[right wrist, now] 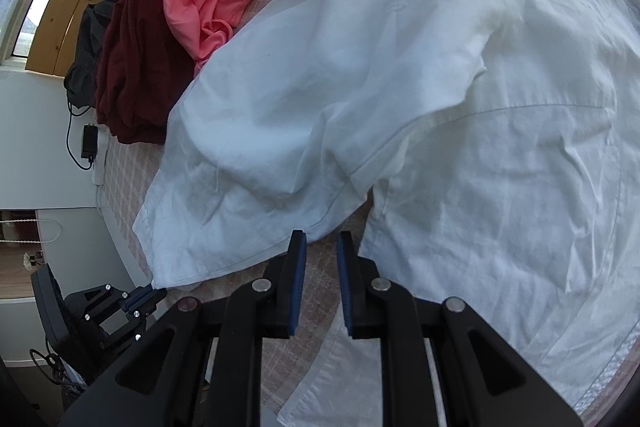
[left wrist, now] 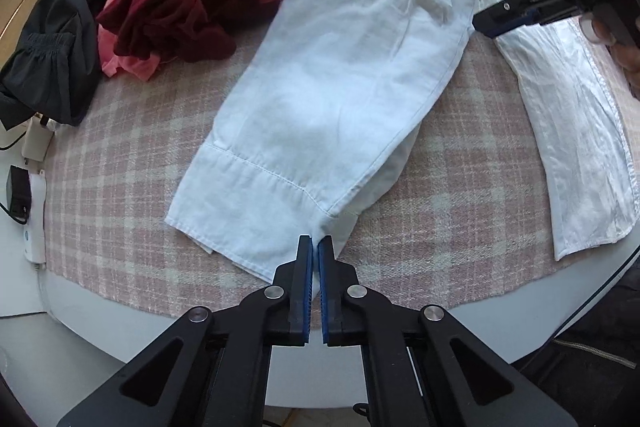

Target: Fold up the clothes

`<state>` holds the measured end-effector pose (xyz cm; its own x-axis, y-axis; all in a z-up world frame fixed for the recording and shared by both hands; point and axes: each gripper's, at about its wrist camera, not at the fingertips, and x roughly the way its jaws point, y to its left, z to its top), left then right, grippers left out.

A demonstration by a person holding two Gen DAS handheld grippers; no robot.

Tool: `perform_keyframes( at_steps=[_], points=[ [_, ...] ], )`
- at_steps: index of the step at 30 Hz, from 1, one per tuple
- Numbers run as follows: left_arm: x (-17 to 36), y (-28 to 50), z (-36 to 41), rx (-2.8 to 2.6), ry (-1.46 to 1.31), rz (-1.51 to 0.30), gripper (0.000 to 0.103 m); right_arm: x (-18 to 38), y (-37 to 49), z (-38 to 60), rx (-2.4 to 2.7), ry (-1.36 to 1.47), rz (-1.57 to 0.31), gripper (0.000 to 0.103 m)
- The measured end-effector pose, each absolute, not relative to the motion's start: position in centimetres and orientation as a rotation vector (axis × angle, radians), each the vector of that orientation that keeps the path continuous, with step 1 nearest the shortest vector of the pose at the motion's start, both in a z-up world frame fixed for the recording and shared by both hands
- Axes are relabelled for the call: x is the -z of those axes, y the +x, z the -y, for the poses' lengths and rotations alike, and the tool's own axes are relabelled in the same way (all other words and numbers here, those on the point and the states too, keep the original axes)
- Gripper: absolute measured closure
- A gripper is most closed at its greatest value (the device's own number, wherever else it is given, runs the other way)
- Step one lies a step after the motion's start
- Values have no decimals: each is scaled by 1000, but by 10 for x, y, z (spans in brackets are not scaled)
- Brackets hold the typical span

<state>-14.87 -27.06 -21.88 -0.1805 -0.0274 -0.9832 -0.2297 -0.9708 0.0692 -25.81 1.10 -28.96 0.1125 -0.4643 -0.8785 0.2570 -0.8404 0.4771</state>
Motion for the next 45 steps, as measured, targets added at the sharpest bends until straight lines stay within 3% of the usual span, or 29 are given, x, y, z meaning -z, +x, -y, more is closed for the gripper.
perform_keyframes(
  at_steps=[1,3,5,14,23,26,28,32,35,37,38,40,41,42,45],
  points=[
    [211,-151,274,-2308,-1906,-295,101,287,-252,-9,1767,1859,208,87],
    [202,-155,278,-2297,-1887,-282,101,282,-241,-4,1737,1840,221,73],
    [201,-157,278,-2277,-1876,-324,100,273,-223,10,1708,1803,193,67],
    [207,-144,291,-2224,-1872,-386,93,266,-189,53,1687,1771,145,65],
    [174,-135,329,-2303,-1774,-344,92,282,-172,70,1718,1825,289,65],
    [153,-77,217,-2307,-1753,-353,91,280,-171,70,1787,1829,364,64],
    [196,-47,236,-2308,-1741,-353,91,284,-171,75,1813,1858,385,61],
    [190,-41,238,-2298,-1712,-341,90,289,-170,87,1859,1889,384,60],
    [200,-44,245,-2292,-1694,-322,84,287,-169,96,1898,1879,359,52],
    [202,-45,249,-2292,-1679,-308,84,286,-166,101,1927,1879,344,51],
    [202,-45,249,-2288,-1673,-304,84,286,-164,102,1927,1871,344,52],
    [202,-44,248,-2280,-1660,-297,82,289,-161,105,1905,1877,350,67],
    [202,-42,247,-2278,-1654,-309,80,291,-160,106,1889,1887,350,84],
    [203,-40,244,-2276,-1648,-323,76,293,-160,107,1870,1895,367,92],
    [202,-36,231,-2277,-1611,-364,70,292,-162,101,1843,1900,450,95]
  ],
)
